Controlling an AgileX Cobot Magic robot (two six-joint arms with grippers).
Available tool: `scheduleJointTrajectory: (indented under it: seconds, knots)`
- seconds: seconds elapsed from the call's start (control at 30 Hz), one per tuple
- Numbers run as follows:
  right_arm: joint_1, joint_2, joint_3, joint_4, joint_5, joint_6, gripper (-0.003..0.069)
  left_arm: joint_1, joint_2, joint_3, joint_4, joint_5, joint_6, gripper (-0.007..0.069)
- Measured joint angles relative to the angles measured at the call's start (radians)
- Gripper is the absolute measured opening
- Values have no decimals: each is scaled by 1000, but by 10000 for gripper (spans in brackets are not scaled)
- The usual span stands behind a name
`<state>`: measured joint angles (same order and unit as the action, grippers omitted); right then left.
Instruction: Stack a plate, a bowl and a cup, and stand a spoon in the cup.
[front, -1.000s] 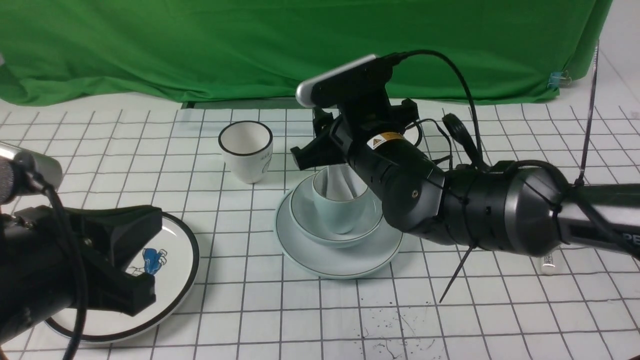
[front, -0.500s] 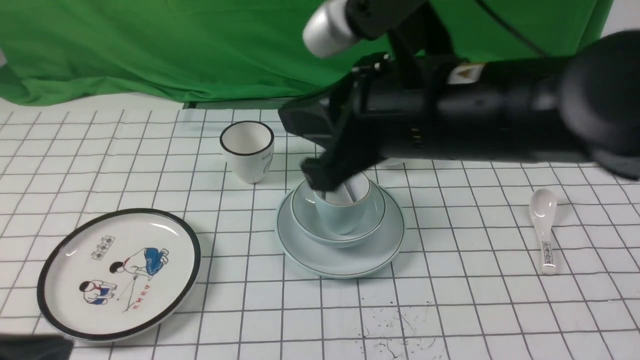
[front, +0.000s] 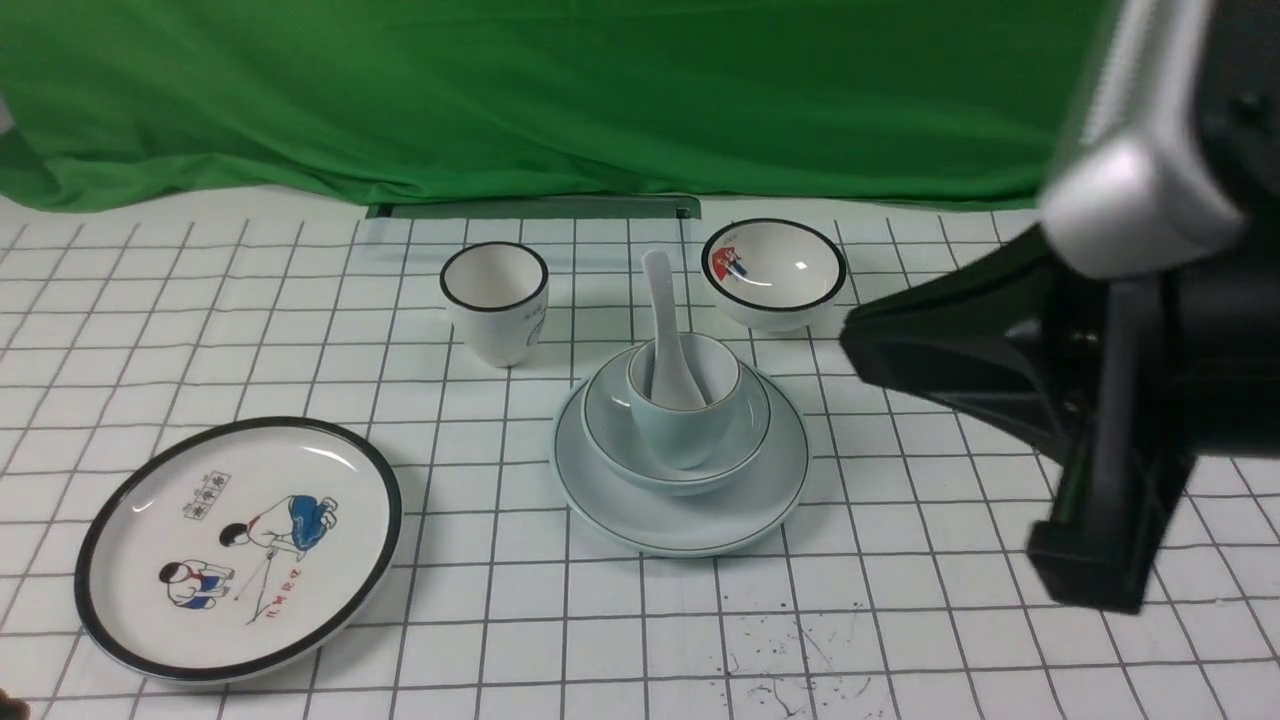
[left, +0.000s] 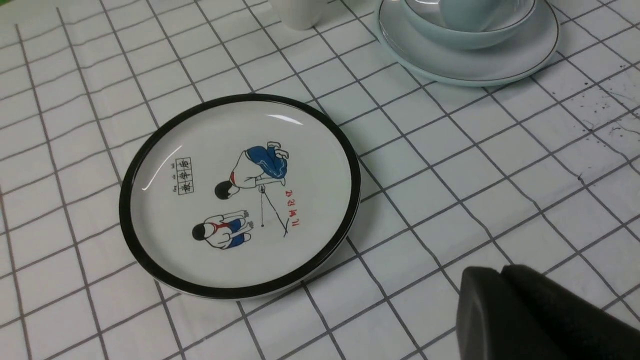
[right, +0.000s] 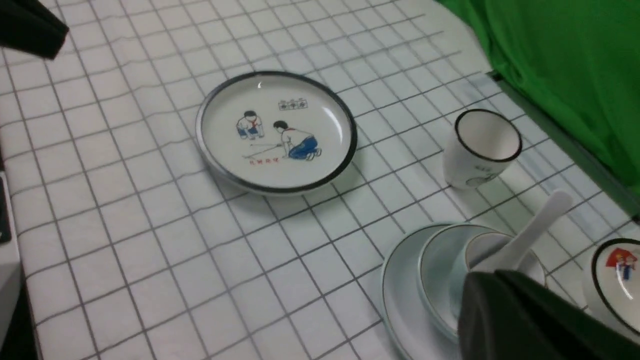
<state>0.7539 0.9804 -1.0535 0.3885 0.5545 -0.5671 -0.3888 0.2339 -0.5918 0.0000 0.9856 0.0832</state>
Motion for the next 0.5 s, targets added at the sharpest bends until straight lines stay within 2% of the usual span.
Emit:
scheduleJointTrajectory:
  seconds: [0.23, 0.5]
  knots:
    - [0, -260, 196, -8, -229, 2, 19, 0, 0, 0, 0, 1, 0, -31]
    - [0, -380, 244, -8, -230, 9, 48, 0, 0, -1, 0, 2, 0, -31]
